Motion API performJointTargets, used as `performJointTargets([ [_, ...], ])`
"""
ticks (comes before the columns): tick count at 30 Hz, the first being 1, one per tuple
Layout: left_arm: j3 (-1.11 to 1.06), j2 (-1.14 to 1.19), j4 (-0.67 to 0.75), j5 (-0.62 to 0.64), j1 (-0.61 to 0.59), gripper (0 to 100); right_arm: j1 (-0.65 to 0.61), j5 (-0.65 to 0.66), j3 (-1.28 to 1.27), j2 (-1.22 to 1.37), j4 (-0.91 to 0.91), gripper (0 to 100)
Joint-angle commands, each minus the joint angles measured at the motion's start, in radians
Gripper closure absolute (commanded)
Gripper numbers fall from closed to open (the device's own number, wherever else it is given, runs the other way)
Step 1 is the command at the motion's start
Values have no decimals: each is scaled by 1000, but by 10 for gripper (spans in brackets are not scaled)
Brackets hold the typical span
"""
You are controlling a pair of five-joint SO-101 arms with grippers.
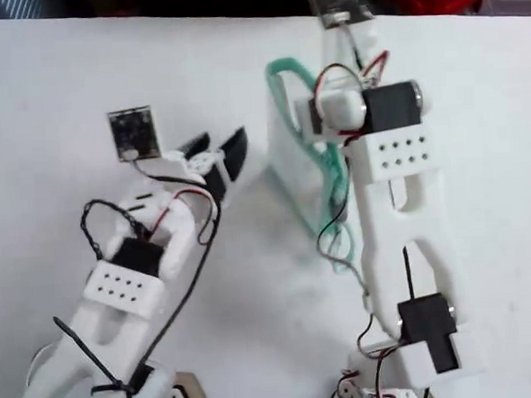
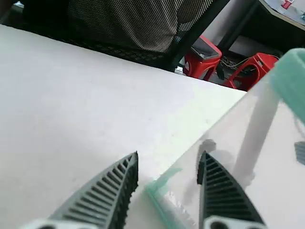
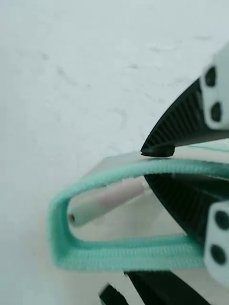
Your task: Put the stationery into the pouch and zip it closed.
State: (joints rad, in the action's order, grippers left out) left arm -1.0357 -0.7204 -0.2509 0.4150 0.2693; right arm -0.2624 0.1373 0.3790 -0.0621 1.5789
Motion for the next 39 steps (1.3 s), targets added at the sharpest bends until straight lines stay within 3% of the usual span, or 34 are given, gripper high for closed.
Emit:
performJointTargets([
  [1,3,-33,-40,-104,84,797,8,17,121,-12,-27,978],
  [5,3,-182,-226,-155,231,796,21,11,196,-19,21,978],
  [8,2,-275,-287,-155,320,796,13,5,253,-12,71,978],
  [16,-112,-306,-54,-152,372,801,1,3,242,-10,125,978],
  [20,-115,-306,-54,-152,395,830,2,-9,170,-8,104,978],
  [27,-107,-315,-141,-152,446,834,79,-256,114,-10,42,978],
  [34,-112,-315,-189,-152,455,832,90,-269,112,-8,41,978],
  [39,-118,-306,-135,-158,440,833,73,-308,112,-8,67,978],
])
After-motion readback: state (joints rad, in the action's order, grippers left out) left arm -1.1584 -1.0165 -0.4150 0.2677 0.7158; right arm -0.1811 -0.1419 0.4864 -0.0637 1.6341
